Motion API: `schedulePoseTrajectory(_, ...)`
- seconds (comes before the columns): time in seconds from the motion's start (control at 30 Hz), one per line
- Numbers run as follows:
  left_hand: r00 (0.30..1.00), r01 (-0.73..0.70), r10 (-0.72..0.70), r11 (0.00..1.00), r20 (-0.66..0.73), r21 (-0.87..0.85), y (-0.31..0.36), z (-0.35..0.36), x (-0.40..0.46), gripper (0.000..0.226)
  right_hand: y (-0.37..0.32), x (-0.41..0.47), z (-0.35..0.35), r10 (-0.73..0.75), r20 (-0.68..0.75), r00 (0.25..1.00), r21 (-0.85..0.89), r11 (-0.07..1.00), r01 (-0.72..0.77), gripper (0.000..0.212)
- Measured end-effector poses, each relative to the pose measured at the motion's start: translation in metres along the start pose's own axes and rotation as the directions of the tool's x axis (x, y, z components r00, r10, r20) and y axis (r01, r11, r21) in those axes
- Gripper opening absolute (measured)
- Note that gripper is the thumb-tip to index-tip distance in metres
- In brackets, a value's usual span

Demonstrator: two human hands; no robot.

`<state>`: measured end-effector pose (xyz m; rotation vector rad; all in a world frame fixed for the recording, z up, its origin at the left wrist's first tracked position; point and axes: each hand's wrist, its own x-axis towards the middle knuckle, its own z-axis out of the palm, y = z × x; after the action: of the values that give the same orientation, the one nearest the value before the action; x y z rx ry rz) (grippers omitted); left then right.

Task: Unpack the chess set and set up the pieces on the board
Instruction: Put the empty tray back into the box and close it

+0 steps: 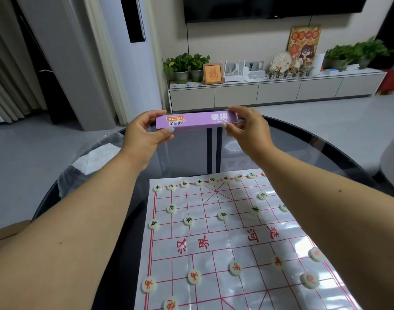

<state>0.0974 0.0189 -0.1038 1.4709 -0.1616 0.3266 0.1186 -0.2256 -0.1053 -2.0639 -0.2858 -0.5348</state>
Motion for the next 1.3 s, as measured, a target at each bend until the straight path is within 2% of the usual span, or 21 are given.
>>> schedulePoseTrajectory(0.17, 1.000, -0.005, 0.005, 1.000, 0.010, 0.028, 0.001, -0.003, 0.001, 0.031, -0.001, 0.001, -0.001, -0.095, 0.022, 0.995, -0.093, 0.991, 0.096, 0.044)
schedulePoseTrajectory(0.37, 1.000, 0.012, -0.012, 0.998, 0.000, 0.055, 0.000, -0.003, -0.005, 0.034, 0.000, 0.001, -0.002, -0.040, 0.077, 0.996, -0.180, 0.982, 0.054, 0.043)
schedulePoseTrajectory(0.47, 1.000, 0.014, -0.014, 0.997, 0.001, 0.070, 0.001, -0.002, -0.007, 0.033, 0.001, -0.001, -0.002, -0.070, 0.100, 0.993, -0.217, 0.972, 0.091, 0.042)
schedulePoseTrajectory(1.07, 1.000, -0.016, 0.015, 0.995, 0.008, 0.101, 0.003, -0.008, -0.001, 0.031, -0.002, -0.002, -0.001, -0.140, 0.083, 0.987, -0.278, 0.948, 0.158, 0.049)
schedulePoseTrajectory(1.3, 0.999, 0.023, -0.026, 0.996, 0.025, 0.090, 0.001, -0.011, -0.007, 0.041, 0.004, -0.003, 0.001, -0.150, 0.082, 0.985, -0.242, 0.956, 0.165, 0.043)
